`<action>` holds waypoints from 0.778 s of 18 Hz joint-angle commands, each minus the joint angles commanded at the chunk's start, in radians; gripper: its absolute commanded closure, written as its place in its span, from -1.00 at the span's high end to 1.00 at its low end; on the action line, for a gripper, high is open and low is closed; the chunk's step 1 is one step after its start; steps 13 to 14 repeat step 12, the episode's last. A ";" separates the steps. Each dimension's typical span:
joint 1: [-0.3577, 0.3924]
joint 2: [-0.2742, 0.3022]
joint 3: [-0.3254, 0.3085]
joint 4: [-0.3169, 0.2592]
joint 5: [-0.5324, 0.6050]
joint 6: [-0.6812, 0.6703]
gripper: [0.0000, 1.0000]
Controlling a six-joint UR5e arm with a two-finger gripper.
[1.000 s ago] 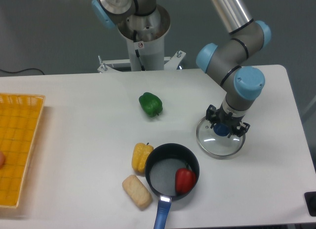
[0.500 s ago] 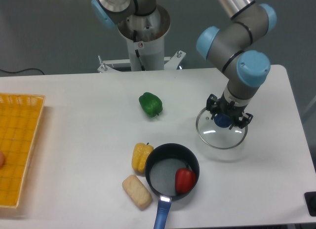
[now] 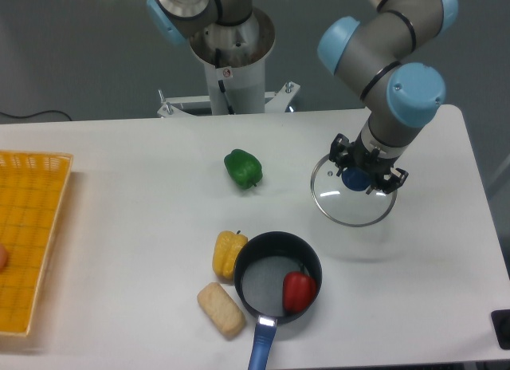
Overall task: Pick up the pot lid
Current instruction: 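Lift the glass lid up off the table by its knob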
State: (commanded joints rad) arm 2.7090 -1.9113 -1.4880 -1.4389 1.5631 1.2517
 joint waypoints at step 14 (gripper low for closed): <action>-0.002 0.011 0.000 0.008 -0.006 0.002 -0.28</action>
